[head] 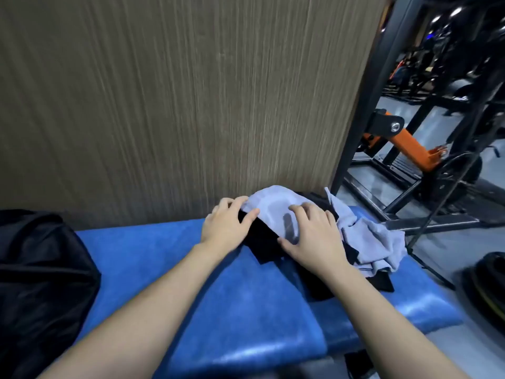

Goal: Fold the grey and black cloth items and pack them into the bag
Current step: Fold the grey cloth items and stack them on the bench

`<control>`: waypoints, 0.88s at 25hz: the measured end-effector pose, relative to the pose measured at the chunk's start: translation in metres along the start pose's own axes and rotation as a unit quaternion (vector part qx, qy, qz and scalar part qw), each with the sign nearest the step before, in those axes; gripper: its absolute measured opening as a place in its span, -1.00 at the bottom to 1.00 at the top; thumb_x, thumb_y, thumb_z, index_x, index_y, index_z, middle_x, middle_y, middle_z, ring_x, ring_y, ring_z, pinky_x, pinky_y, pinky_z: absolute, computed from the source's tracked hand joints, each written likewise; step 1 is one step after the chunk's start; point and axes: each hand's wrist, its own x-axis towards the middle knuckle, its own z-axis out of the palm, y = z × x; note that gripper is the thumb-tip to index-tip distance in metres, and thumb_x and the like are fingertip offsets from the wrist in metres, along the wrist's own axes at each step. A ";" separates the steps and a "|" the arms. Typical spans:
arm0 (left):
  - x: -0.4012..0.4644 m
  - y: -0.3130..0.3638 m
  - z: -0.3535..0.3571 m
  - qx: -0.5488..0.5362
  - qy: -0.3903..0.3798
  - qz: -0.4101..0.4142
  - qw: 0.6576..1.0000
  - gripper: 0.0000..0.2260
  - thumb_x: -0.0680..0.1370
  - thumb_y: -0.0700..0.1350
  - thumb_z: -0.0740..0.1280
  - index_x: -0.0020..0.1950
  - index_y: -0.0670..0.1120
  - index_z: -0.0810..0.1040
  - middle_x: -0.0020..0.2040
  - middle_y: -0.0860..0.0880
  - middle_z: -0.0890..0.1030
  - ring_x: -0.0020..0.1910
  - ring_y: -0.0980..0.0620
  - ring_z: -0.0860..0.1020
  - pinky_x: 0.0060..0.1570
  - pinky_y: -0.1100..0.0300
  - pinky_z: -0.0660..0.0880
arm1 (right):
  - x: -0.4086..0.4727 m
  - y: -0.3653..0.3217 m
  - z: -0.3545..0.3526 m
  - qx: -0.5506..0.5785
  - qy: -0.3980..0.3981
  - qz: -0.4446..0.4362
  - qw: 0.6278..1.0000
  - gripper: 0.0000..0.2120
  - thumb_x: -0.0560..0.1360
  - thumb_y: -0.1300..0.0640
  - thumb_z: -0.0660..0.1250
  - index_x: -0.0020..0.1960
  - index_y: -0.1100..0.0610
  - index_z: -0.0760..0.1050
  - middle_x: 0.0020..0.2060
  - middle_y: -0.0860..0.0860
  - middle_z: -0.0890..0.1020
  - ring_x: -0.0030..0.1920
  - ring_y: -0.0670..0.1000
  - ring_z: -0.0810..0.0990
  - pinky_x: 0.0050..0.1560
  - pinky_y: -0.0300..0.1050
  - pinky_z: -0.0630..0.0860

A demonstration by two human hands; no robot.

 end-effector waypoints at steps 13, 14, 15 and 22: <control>0.045 -0.001 0.017 -0.259 0.049 -0.094 0.960 -0.84 0.47 -0.07 0.43 0.03 -0.04 0.59 -0.15 0.06 0.60 -0.14 0.10 0.53 -0.22 0.28 0.38 | 0.020 0.005 0.023 -0.083 0.037 -0.011 0.996 -0.44 0.26 0.02 0.34 0.26 0.08 0.40 0.10 0.09 0.45 -0.02 0.20 0.45 -0.05 0.10 0.41; 0.044 0.000 0.014 -0.272 0.052 -0.093 0.956 -0.90 0.48 -0.10 0.42 -0.02 -0.04 0.59 -0.17 0.05 0.60 -0.19 0.11 0.52 -0.25 0.28 0.38 | 0.019 0.002 0.021 -0.080 0.042 -0.016 0.996 -0.48 0.27 0.04 0.32 0.23 0.08 0.40 0.09 0.08 0.45 -0.03 0.19 0.44 -0.06 0.09 0.41; 0.043 0.002 0.010 -0.289 0.054 -0.088 0.952 -0.93 0.48 -0.12 0.40 -0.06 -0.03 0.59 -0.17 0.03 0.61 -0.21 0.12 0.51 -0.26 0.27 0.38 | 0.019 -0.001 0.018 -0.072 0.047 -0.024 0.996 -0.51 0.28 0.05 0.30 0.21 0.08 0.41 0.08 0.08 0.45 -0.05 0.18 0.43 -0.07 0.09 0.40; 0.010 0.022 -0.052 -0.350 0.153 -0.048 0.923 -0.93 0.49 -0.17 0.34 -0.07 -0.01 0.55 0.06 0.00 0.50 -0.04 0.13 0.54 -0.07 0.28 0.49 | 0.016 -0.025 -0.030 0.011 0.101 -0.054 0.993 -0.52 0.29 0.08 0.27 0.22 0.05 0.43 0.12 0.04 0.45 -0.02 0.14 0.42 -0.01 0.09 0.39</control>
